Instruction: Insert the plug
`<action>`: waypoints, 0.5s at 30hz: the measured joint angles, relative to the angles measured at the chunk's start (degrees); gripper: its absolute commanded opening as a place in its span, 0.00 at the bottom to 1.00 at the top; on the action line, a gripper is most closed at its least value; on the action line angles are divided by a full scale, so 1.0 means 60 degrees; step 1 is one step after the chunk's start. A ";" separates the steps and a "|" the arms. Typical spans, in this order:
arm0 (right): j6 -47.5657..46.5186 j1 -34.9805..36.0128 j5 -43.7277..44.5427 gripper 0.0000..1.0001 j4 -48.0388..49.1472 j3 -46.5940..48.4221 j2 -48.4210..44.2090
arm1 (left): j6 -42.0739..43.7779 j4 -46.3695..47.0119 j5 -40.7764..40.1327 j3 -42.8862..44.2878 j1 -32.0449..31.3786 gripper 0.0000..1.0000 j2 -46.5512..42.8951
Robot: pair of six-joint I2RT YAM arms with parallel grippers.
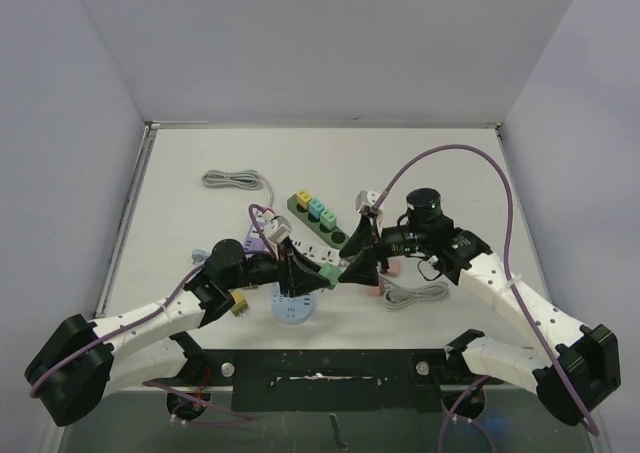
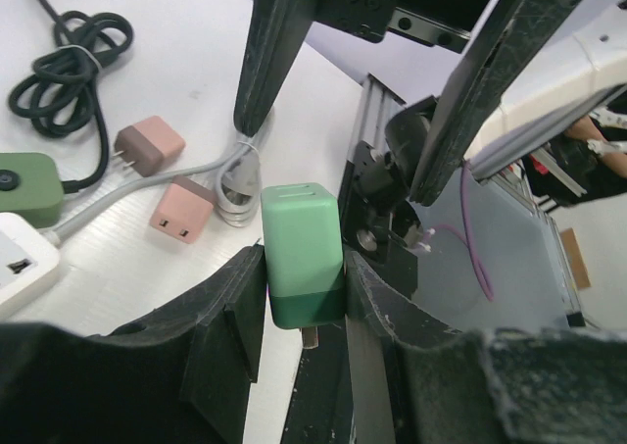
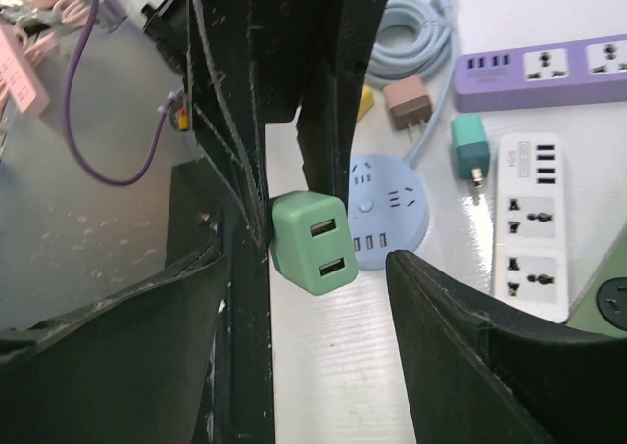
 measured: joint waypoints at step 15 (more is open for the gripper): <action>-0.2390 0.0466 -0.1195 0.50 -0.1963 0.0601 0.1249 | 0.0495 0.0004 0.1355 0.0346 0.0004 0.27 0.0324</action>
